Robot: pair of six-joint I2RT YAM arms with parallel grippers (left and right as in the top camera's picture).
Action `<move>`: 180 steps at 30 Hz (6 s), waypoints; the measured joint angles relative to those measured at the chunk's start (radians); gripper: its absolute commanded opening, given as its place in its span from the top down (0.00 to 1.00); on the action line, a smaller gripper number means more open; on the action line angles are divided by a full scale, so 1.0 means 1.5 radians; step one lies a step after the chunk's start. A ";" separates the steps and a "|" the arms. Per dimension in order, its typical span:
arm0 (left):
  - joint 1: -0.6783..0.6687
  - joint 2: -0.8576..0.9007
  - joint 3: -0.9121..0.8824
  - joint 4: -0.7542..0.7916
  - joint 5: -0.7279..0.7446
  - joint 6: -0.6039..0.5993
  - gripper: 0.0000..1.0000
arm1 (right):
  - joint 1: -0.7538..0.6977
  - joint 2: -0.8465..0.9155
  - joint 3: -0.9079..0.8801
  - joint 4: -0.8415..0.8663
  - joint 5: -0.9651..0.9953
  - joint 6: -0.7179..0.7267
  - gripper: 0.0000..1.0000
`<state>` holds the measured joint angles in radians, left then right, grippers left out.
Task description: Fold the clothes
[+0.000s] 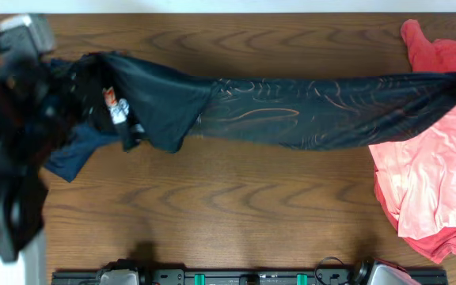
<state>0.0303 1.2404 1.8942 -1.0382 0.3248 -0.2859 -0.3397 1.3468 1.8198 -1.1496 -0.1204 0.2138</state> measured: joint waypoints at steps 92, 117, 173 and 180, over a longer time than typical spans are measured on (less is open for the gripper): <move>0.027 0.318 -0.423 0.366 0.078 0.054 0.27 | 0.077 0.332 -0.264 0.361 0.060 0.058 0.69; 0.023 0.318 -0.532 0.261 0.070 0.072 0.27 | 0.006 0.363 -0.374 0.174 0.165 0.078 0.53; -0.015 0.322 -0.568 0.316 0.073 0.089 0.16 | -0.067 0.341 -0.379 0.220 -0.020 -0.027 0.42; -0.037 0.369 -0.568 0.330 0.061 0.090 0.40 | -0.068 0.341 -0.380 0.211 0.013 -0.027 0.43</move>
<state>-0.0257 1.7943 1.0420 -0.5426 0.4156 -0.1509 -0.4412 1.8576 1.2495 -0.8330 -0.1001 0.1738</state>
